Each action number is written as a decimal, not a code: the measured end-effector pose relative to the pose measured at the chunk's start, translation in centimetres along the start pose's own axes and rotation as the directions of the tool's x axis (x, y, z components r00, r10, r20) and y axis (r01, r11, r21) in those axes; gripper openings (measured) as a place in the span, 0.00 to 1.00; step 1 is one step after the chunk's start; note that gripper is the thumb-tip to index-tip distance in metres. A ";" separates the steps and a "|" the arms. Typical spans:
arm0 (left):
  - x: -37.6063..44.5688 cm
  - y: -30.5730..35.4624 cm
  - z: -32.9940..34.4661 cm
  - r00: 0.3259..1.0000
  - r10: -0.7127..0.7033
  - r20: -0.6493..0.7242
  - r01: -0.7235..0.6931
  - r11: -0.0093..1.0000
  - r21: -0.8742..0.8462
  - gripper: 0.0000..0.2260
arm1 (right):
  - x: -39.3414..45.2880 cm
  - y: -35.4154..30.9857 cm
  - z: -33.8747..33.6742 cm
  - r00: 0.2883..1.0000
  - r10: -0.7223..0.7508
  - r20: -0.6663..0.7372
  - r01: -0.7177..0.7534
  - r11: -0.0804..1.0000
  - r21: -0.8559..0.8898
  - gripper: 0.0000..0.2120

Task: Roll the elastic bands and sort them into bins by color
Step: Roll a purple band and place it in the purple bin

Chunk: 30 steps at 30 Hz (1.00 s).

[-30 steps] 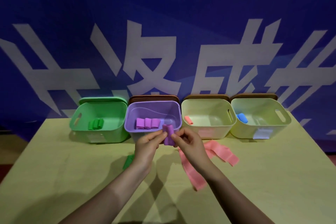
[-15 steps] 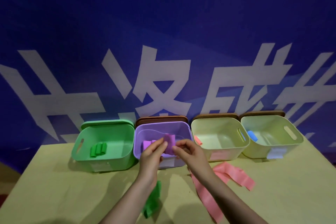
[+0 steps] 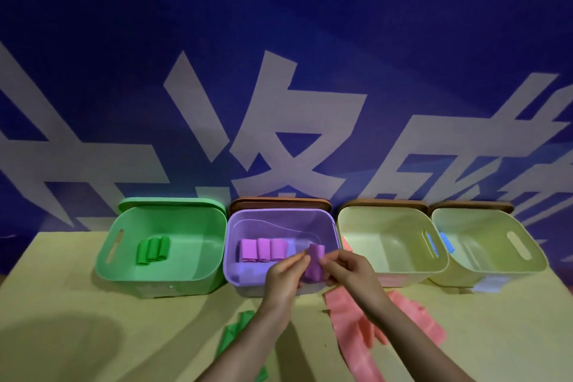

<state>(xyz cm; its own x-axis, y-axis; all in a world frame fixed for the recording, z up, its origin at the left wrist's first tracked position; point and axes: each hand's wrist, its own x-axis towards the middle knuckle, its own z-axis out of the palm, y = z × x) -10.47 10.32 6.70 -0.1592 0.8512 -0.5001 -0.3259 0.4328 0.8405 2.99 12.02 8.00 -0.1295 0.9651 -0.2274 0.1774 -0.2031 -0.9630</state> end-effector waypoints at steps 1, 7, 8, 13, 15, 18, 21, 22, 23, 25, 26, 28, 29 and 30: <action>0.3 0.0 0.1 1.000 -0.022 0.002 0.022 1.000 -0.007 0.07 | 0.3 0.2 -0.2 1.000 0.017 0.012 -0.018 1.000 0.018 0.05; 2.4 0.8 0.1 0.999 -0.053 0.001 0.053 0.996 -0.067 0.05 | 2.7 0.6 -0.2 0.996 0.088 0.014 -0.089 0.981 0.174 0.03; 2.5 1.1 0.1 0.999 -0.039 -0.007 0.039 0.998 -0.054 0.04 | 3.0 0.7 -0.1 0.995 0.096 0.026 -0.100 0.972 0.212 0.07; 3.0 2.0 -0.2 0.998 -0.069 -0.005 0.068 0.988 -0.140 0.11 | 3.7 1.2 1.2 0.992 0.069 0.110 -0.095 0.962 0.255 0.04; 2.7 2.2 -0.3 0.995 -0.076 0.057 0.084 0.985 -0.154 0.10 | 3.8 1.1 1.6 0.999 0.052 0.008 -0.052 0.965 0.257 0.02; 2.5 2.1 -0.6 0.995 -0.039 0.096 0.051 0.991 -0.125 0.07 | 4.2 1.1 1.7 0.999 0.033 -0.027 -0.026 0.976 0.215 0.06; 2.6 2.1 -0.9 0.997 -0.017 0.076 0.029 0.988 -0.151 0.08 | 4.7 1.0 1.4 0.998 0.018 0.052 -0.027 0.985 0.171 0.09; 2.8 2.1 -0.8 0.997 -0.020 0.081 0.033 0.986 -0.164 0.08 | 4.8 0.7 1.4 0.997 0.023 0.070 -0.037 0.979 0.202 0.08; 2.8 2.2 -0.7 0.995 -0.037 0.095 0.055 0.978 -0.199 0.08 | 5.1 0.6 1.5 0.996 0.039 0.078 -0.058 0.965 0.255 0.08; 3.2 2.5 -0.4 0.984 -0.110 0.140 0.151 0.932 -0.331 0.09 | 5.6 0.3 1.7 0.992 0.086 0.090 -0.112 0.934 0.340 0.09; 3.5 2.6 -0.4 0.973 -0.161 0.167 0.216 0.890 -0.402 0.09 | 5.9 0.2 1.9 0.989 0.110 0.097 -0.138 0.926 0.352 0.09; 3.9 2.8 -0.3 0.944 -0.245 0.220 0.325 0.797 -0.509 0.09 | 6.4 0.2 2.2 0.984 0.141 0.109 -0.170 0.925 0.339 0.09; 4.1 2.8 -0.5 0.935 -0.268 0.232 0.353 0.758 -0.549 0.09 | 6.6 0.4 2.3 0.983 0.147 0.112 -0.177 0.924 0.339 0.08; 4.3 2.8 -0.6 0.930 -0.281 0.235 0.367 0.730 -0.576 0.08 | 6.9 0.6 2.5 0.981 0.157 0.116 -0.188 0.920 0.344 0.08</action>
<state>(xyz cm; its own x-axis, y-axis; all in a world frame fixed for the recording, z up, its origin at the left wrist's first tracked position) -12.61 14.99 6.76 0.1630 0.7400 -0.6525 -0.8336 0.4571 0.3102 -0.24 18.14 5.55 -0.2125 0.8955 -0.3909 -0.1481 -0.4250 -0.8930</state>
